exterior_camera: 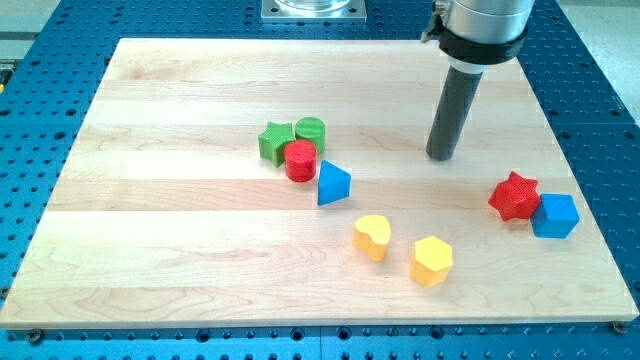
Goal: Move the blue triangle into the right of the red circle
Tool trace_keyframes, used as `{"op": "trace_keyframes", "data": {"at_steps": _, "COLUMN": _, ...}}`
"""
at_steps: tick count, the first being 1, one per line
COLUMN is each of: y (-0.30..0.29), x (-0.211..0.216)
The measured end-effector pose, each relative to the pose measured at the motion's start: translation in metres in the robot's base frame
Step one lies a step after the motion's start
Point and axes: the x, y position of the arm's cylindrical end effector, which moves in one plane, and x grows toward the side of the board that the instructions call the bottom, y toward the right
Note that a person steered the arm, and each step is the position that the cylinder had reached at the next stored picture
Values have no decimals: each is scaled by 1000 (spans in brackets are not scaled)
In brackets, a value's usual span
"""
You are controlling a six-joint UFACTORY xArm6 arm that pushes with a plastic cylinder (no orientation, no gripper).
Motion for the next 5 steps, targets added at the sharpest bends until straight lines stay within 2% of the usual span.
{"op": "trace_keyframes", "data": {"at_steps": 2, "y": -18, "x": 0}}
{"op": "trace_keyframes", "data": {"at_steps": 3, "y": -17, "x": 49}}
{"op": "trace_keyframes", "data": {"at_steps": 5, "y": -125, "x": 63}}
